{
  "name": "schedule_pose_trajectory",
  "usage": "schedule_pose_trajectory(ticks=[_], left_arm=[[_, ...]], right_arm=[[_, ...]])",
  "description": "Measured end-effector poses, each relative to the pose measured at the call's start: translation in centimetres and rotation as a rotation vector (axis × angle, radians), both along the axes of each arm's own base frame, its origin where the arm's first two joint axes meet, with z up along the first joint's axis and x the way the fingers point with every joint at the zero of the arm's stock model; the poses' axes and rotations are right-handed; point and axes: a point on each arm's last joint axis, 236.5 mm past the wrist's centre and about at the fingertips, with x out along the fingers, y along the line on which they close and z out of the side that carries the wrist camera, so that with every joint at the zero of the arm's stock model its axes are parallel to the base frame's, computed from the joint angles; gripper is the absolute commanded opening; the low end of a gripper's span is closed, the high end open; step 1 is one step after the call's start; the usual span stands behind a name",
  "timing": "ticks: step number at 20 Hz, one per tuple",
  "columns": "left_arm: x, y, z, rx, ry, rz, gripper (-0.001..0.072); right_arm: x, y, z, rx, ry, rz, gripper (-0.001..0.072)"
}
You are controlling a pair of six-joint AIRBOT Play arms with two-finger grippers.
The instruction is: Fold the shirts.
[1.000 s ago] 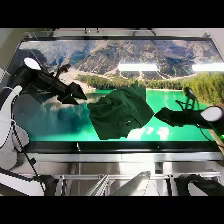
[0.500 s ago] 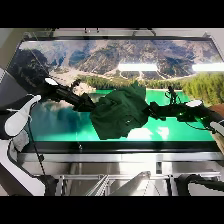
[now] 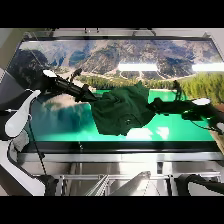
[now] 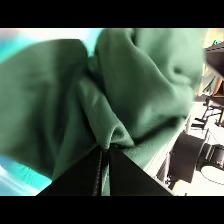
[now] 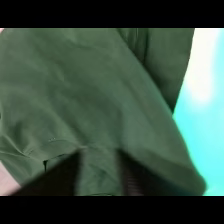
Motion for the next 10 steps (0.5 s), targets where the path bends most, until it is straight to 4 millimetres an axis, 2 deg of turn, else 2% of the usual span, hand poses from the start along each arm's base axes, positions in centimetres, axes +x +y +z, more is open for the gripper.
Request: schedule_pose_trajectory(ticks=[2, 3, 7, 9, 10], left_arm=[[-0.2, 0.7, 0.7, 0.002, -0.005, -0.008, 0.0020], [-0.4, 0.9, 0.7, 0.001, -0.001, -0.012, 0.0020], [-1.6, 1.3, -0.2, 0.004, 0.026, -0.024, 0.0020], [-2.1, 1.4, -0.7, 0.005, 0.037, -0.026, 0.0020], [-2.3, 1.4, -1.0, 0.005, 0.041, -0.028, 0.0020]], right_arm=[[-0.5, -1.8, 0.0, -0.016, 0.035, -0.028, 0.0442], [-1.2, -2.5, -0.6, -0.029, 0.072, -0.034, 0.0442], [-4.0, -2.5, -3.7, -0.048, 0.204, -0.027, 0.0432], [-4.6, -1.4, -5.0, -0.040, 0.241, -0.017, 0.0296], [-4.6, -0.6, -5.3, -0.024, 0.244, -0.014, 0.0261]])
